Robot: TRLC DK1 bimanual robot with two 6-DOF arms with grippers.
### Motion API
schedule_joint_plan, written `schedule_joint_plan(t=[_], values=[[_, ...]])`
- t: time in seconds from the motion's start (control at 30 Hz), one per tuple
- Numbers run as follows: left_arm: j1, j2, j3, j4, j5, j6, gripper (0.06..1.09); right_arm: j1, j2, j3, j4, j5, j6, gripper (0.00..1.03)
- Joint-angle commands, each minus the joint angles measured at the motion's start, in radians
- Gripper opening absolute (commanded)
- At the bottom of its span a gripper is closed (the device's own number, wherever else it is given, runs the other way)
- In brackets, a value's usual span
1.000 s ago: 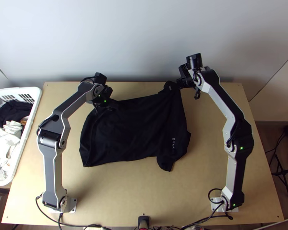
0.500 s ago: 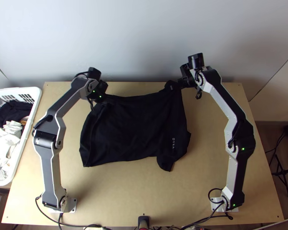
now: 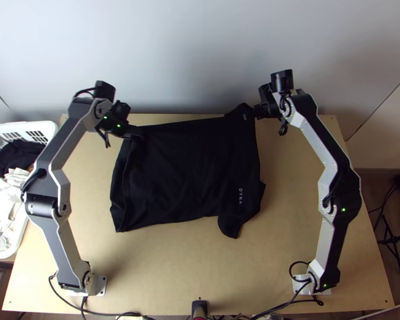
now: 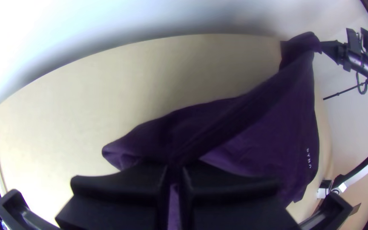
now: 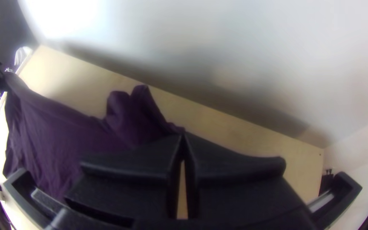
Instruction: Fold the t-shirt
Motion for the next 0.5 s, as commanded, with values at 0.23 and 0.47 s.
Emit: schedule_joint_plan(t=[0.23,0.47], values=[[0.06,-0.114,-0.004,-0.132,0.149,0.003,0.16,0.001,-0.121,-0.033,-0.006,0.0,0.006,0.03],[0.064,-0.143,-0.063,-0.14,0.152,0.017,0.16,-0.003,-0.182,-0.069,-0.006,0.0,0.006,0.03]])
